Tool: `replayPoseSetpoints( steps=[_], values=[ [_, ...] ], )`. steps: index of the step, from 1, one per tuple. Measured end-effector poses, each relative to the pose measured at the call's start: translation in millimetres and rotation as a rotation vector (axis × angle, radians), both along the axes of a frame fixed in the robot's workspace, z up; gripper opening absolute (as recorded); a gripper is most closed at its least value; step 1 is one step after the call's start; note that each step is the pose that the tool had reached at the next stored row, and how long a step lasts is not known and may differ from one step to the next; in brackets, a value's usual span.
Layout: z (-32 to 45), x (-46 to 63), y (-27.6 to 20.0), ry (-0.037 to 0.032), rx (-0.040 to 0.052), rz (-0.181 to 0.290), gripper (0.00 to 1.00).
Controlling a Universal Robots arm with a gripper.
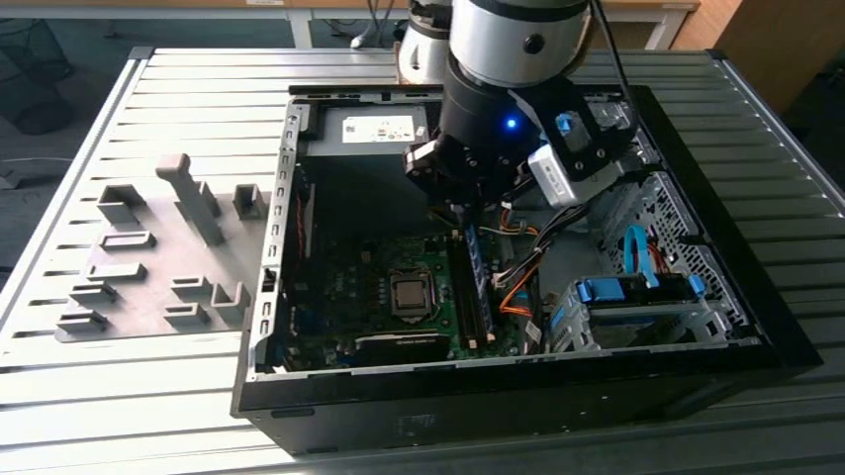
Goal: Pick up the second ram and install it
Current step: 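Insert the second ram into the second slot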
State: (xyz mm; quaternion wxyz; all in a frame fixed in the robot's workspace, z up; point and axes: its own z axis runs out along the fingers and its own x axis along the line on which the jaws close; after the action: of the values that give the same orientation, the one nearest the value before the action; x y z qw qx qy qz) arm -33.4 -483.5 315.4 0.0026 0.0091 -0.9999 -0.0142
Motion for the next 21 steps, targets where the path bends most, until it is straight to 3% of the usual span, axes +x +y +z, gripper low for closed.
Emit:
replayPoseSetpoints(
  steps=[5,11,21],
  values=[
    [-7.7,0.0,-0.4,0.0,0.0,-0.001,0.14],
    [-8.8,0.0,-0.7,0.0,0.0002,-0.002,0.14],
    [-26.5,0.5,-1.3,0.0001,-0.0002,-0.04,0.14]
  ],
)
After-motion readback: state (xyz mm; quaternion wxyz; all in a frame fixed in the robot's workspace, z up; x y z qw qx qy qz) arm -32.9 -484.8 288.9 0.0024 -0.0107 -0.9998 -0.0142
